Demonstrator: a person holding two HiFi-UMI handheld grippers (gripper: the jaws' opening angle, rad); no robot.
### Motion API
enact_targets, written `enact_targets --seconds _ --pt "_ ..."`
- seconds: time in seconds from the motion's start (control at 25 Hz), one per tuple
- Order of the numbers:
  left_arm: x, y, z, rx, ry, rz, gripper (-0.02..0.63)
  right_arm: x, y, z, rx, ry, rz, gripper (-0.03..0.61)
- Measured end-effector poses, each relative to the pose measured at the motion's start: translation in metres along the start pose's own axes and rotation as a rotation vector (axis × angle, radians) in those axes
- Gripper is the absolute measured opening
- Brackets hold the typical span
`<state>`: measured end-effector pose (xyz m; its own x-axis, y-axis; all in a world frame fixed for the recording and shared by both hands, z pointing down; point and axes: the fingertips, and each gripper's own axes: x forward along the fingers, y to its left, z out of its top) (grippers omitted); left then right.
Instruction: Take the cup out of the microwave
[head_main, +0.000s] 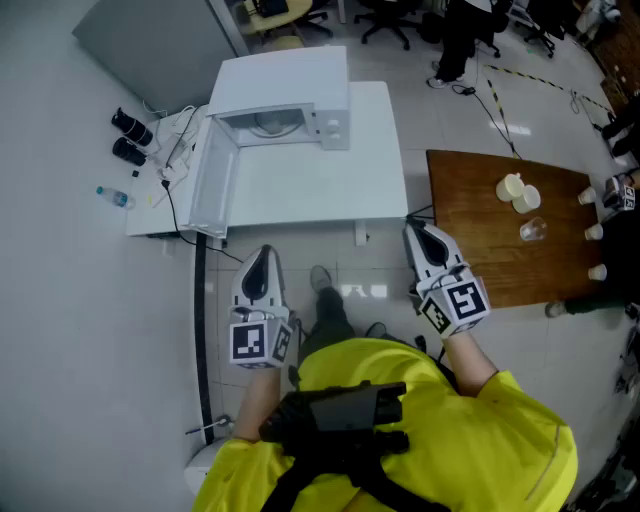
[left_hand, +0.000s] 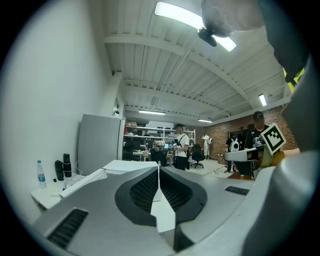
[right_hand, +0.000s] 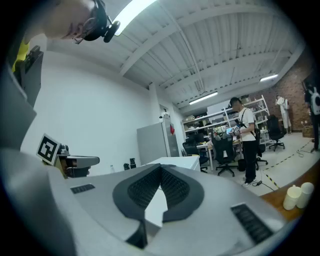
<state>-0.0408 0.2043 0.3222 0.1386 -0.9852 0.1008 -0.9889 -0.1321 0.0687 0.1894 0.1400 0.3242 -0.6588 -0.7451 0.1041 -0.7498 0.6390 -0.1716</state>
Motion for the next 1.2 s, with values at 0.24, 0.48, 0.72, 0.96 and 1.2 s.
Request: enact_targets --seconds 0.24,0.48,0.72,0.96,1.2 --pt "0.069 0.078 0.002 0.001 -0.004 -0.004 0.008 0.114 0.008 0.010 -0.007 0.002 0.030 0.006" --pt "0.132 0.145 0.010 0.021 0.002 -0.012 0.008 0.215 0.008 0.027 -0.037 -0.016 0.018 0.006" --pt "0.191 0.173 -0.001 0.019 0.023 -0.014 0.011 0.273 0.001 0.022 -0.040 -0.001 0.015 0.006" --pt "0.258 0.185 -0.078 0.012 0.148 -0.039 0.222 0.307 -0.014 -0.013 -0.010 0.068 0.035 0.006" --pt "0.364 0.214 -0.184 -0.021 0.211 0.024 0.454 0.349 -0.038 -0.075 0.049 0.111 0.041 0.005"
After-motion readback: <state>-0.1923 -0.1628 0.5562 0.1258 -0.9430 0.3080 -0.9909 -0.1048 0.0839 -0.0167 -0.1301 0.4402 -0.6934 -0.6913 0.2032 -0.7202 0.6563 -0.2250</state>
